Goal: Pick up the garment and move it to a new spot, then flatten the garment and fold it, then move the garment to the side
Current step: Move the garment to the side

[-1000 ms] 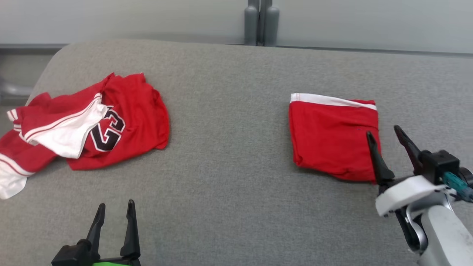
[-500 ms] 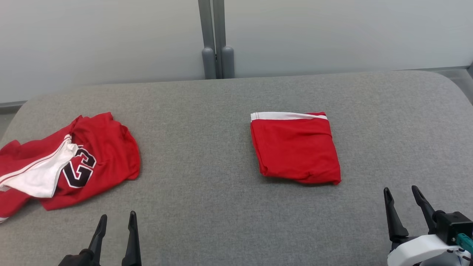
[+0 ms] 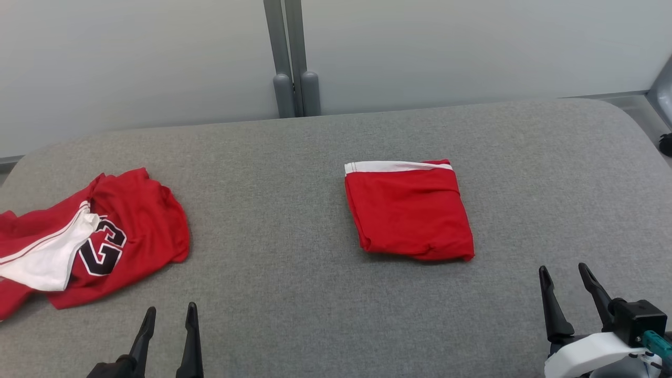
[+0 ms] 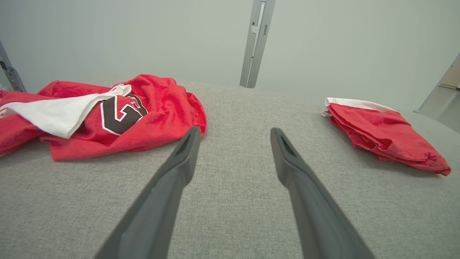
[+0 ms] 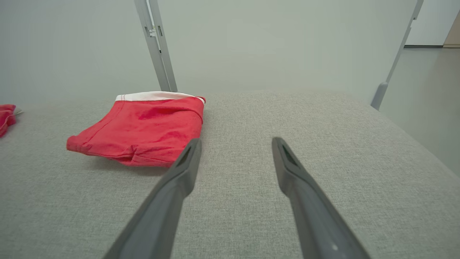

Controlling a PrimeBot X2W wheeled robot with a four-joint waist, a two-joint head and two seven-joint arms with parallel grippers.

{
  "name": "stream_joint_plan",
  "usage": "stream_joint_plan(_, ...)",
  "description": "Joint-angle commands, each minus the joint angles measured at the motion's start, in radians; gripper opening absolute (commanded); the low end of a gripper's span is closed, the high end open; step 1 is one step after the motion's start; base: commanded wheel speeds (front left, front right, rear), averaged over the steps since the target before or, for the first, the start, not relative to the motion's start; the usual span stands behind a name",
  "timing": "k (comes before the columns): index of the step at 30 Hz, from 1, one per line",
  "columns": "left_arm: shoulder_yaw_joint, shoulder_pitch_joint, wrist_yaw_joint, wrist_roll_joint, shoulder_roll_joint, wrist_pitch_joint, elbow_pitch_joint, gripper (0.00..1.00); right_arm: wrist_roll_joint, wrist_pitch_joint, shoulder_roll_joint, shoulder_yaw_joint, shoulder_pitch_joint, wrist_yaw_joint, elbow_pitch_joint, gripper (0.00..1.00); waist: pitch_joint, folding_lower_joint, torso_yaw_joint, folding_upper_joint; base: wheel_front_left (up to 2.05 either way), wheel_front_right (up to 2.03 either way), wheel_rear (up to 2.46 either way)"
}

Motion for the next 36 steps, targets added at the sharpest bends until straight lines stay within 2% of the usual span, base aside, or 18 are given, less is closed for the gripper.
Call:
stream_joint_plan(1, -0.004, 0.005, -0.003, -0.007, 0.005, -0.003, 0.001, 1.0, 0.007, -0.003, -0.004, 0.001, -0.014, 0.0, 0.005, 1.0, 0.004, 0.0, 0.007, 0.0, 0.0, 0.0, 0.0)
stream_joint_plan(4, -0.01, -0.005, -0.003, -0.009, 0.004, -0.003, -0.004, 1.0, 0.065, -0.003, 0.007, -0.005, -0.051, 0.0, 0.017, 1.0, 0.023, 0.0, 0.022, 0.0, 0.0, 0.0, 0.0)
stream_joint_plan(6, -0.022, -0.031, -0.003, -0.013, 0.003, -0.003, -0.009, 1.0, 0.114, 0.038, 0.001, 0.013, -0.102, 0.0, 0.033, 1.0, 0.061, 0.0, 0.04, 0.0, 0.0, 0.0, 0.0)
stream_joint_plan(11, -0.067, -0.107, -0.003, -0.026, 0.006, -0.003, -0.008, 1.0, 0.209, 0.288, -0.031, 0.04, -0.298, 0.0, 0.104, 1.0, 0.176, 0.0, 0.102, 0.0, 0.0, 0.0, 0.0)
stream_joint_plan(17, -0.106, -0.175, -0.003, -0.043, 0.003, -0.003, 0.015, 1.0, 0.216, 0.522, -0.034, 0.03, -0.503, 0.0, 0.26, 1.0, 0.262, 0.0, 0.179, 0.0, 0.0, 0.0, 0.0)
stream_joint_plan(22, -0.116, -0.199, -0.003, -0.055, -0.002, -0.003, 0.027, 1.0, 0.211, 0.609, -0.021, -0.029, -0.592, 0.0, 0.4, 1.0, 0.285, 0.0, 0.226, 0.0, 0.0, 0.0, 0.0)
stream_joint_plan(26, -0.108, -0.203, -0.003, -0.058, -0.004, -0.003, 0.027, 1.0, 0.239, 0.682, 0.008, -0.044, -0.618, 0.0, 0.476, 1.0, 0.286, 0.0, 0.232, 0.0, 0.0, 0.0, 0.0)
stream_joint_plan(27, -0.103, -0.201, -0.003, -0.058, -0.004, -0.003, 0.024, 1.0, 0.258, 0.682, 0.018, -0.035, -0.619, 0.001, 0.471, 0.4, 0.287, 0.0, 0.226, 0.0, 0.0, 0.0, 0.0)
stream_joint_plan(28, -0.096, -0.199, -0.003, -0.057, -0.004, -0.003, 0.02, 1.0, 0.282, 0.674, 0.02, -0.048, -0.624, 0.0, 0.469, 0.0, 0.291, 0.0, 0.215, 0.0, 0.0, 0.0, 0.0)
stream_joint_plan(31, -0.076, -0.2, -0.003, -0.053, -0.005, -0.003, 0.007, 1.0, 0.32, 0.661, 0.009, -0.051, -0.648, 0.0, 0.442, 0.0, 0.311, 0.0, 0.166, 0.0, 0.0, 0.0, 0.0)
stream_joint_plan(36, -0.078, -0.223, -0.003, -0.042, 0.013, -0.002, -0.02, 1.0, 0.31, 0.648, -0.091, -0.093, -0.691, -0.001, 0.394, 0.0, 0.388, 0.0, 0.055, 0.0, 0.0, 0.0, 0.0)
